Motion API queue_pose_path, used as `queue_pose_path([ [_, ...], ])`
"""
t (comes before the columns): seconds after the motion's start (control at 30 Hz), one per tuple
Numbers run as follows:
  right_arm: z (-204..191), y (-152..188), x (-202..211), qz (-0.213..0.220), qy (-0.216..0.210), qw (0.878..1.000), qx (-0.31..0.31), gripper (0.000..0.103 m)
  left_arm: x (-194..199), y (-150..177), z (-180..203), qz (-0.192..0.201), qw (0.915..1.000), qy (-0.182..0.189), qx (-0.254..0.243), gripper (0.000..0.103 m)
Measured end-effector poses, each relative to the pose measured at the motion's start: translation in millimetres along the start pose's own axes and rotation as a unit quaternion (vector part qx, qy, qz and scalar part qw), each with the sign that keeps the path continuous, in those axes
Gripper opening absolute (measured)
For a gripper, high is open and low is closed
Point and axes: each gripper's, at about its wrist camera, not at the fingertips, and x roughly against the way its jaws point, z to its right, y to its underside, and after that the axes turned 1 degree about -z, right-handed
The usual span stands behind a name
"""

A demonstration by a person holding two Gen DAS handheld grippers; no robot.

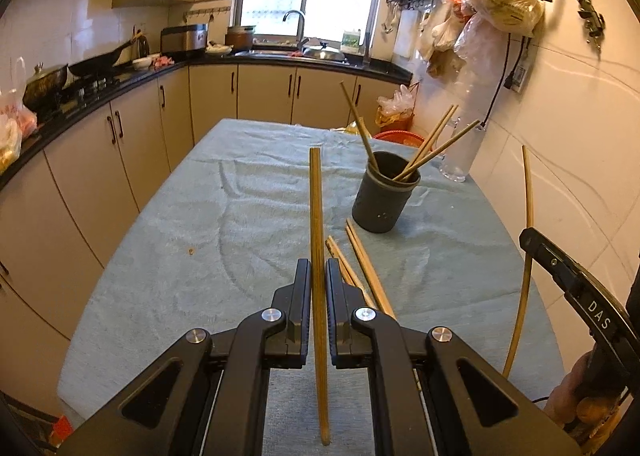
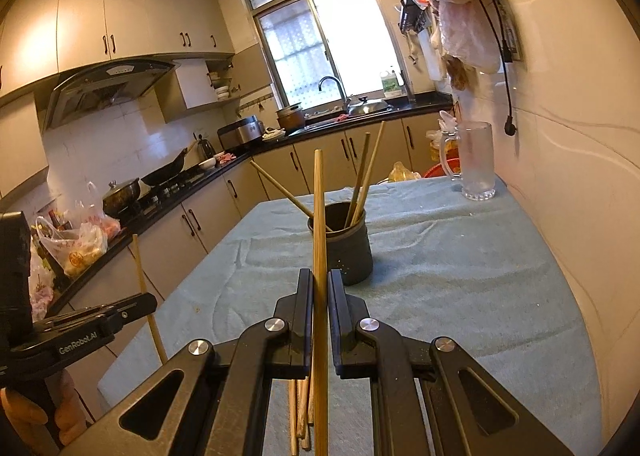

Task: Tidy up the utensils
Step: 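Lift both held chopsticks upright and carry them above the black holder, then lower both chopsticks into the black holder and open both tools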

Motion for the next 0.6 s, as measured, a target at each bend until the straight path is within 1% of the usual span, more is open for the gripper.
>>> queue_pose_path([
  [0.17,-4,-3,-14,-0.013,-0.002,1.000,0.005,0.008,-10,-4,-8,-0.010,0.9999,0.001,0.004,0.007],
  [0.3,-5,-12,-23,-0.015,-0.005,1.000,0.005,0.008,-15,-10,-12,-0.011,0.9999,0.010,0.001,0.007],
  [0.43,-5,-33,-33,-0.004,-0.014,1.000,0.005,0.008,-9,-23,-12,0.011,0.9998,0.015,-0.012,0.007],
  [0.6,-5,-68,-45,0.030,-0.021,0.999,0.002,0.008,1,-50,-6,0.041,0.9980,0.040,-0.026,0.007],
])
